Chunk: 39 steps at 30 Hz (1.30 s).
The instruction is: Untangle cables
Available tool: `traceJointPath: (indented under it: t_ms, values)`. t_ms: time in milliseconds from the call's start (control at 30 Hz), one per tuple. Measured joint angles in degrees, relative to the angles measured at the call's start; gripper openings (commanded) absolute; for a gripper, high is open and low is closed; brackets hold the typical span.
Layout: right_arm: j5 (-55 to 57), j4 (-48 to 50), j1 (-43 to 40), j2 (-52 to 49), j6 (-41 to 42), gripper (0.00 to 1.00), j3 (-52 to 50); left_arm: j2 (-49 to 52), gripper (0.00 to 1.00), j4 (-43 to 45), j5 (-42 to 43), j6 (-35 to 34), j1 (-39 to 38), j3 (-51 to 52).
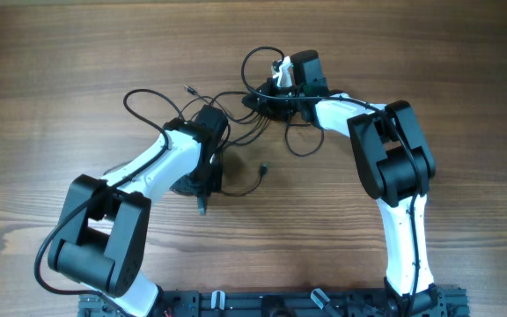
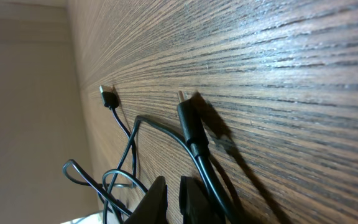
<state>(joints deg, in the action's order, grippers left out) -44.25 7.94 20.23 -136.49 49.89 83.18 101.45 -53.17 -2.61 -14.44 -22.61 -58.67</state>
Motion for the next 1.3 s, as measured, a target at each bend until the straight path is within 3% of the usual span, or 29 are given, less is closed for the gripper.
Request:
traceJointPath:
  t_ms: [100,167,500,567,667,767,867,1100,1300]
  values:
    - [0.0,0.0,0.0,0.0,0.0,0.12,0.0,0.0,0.59,-0.2,0.0,0.4,0.0,0.0]
    - [0.0,0.0,0.0,0.0,0.0,0.12,0.0,0.0,0.67,-0.3,0.1,0.5,0.0,0.0]
    - [0.0,0.0,0.0,0.0,0.0,0.12,0.0,0.0,0.75,2.8,0.2,2.7,0.0,1.2]
    - [0.0,0.0,0.0,0.0,0.0,0.12,0.0,-0.3,0.68,4.9,0.9,3.0,0.0,2.9]
    - [0.0,0.0,0.0,0.0,0.0,0.12,0.0,-1.9,0.32,8.2,1.9,3.6,0.0,5.2]
    - [0.0,0.0,0.0,0.0,0.0,0.12,0.0,-2.8,0.25,9.6,1.7,3.5,0.0,6.4]
    - [0.0,0.0,0.0,0.0,0.0,0.12,0.0,-2.9,0.07,9.8,1.6,4.1,0.0,6.5]
    - [0.0,0.0,0.0,0.0,0.0,0.12,0.0,-3.2,0.04,10.2,1.7,4.7,-0.1,6.6]
    - [0.0,0.0,0.0,0.0,0.0,0.12,0.0,-5.2,0.04,9.9,0.3,1.0,2.2,7.8]
